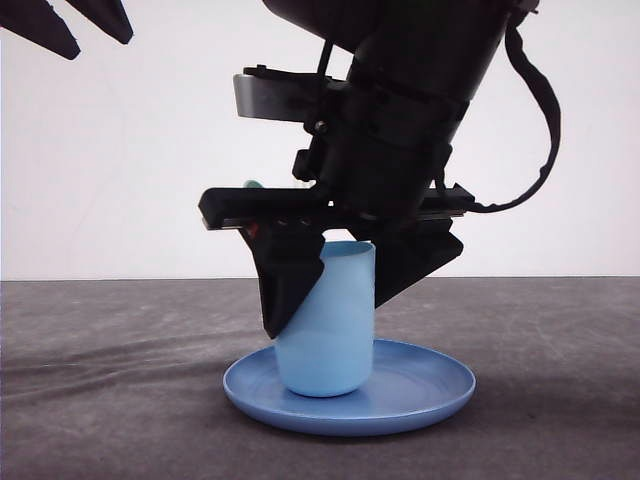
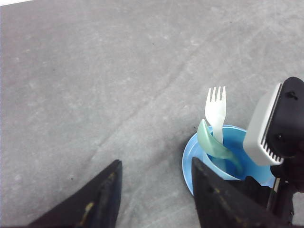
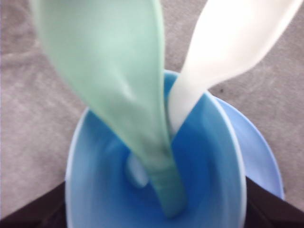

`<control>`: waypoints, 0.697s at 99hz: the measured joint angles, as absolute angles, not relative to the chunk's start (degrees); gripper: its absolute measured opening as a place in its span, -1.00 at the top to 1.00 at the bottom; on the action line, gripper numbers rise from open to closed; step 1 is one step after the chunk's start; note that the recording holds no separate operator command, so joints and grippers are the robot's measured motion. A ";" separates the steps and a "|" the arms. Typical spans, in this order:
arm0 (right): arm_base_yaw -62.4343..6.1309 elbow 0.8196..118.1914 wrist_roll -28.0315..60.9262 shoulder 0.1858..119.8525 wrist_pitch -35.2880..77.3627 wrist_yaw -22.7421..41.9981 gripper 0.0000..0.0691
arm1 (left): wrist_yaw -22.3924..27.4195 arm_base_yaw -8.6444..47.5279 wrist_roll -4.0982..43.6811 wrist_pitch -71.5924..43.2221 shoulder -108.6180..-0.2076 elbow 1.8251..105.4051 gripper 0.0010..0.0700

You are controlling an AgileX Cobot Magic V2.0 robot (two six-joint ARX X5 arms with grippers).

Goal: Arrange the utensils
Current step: 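Open the right gripper and raise it off the cup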

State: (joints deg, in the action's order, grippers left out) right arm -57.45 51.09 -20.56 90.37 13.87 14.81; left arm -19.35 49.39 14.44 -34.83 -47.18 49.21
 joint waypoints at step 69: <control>-57.47 51.07 -21.52 89.93 16.53 14.79 -0.97 | -19.35 49.39 15.27 -35.53 -47.18 49.21 0.24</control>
State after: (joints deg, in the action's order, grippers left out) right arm -57.47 51.07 -21.52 89.93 16.53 14.79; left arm -19.35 49.39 15.27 -35.53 -47.18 49.21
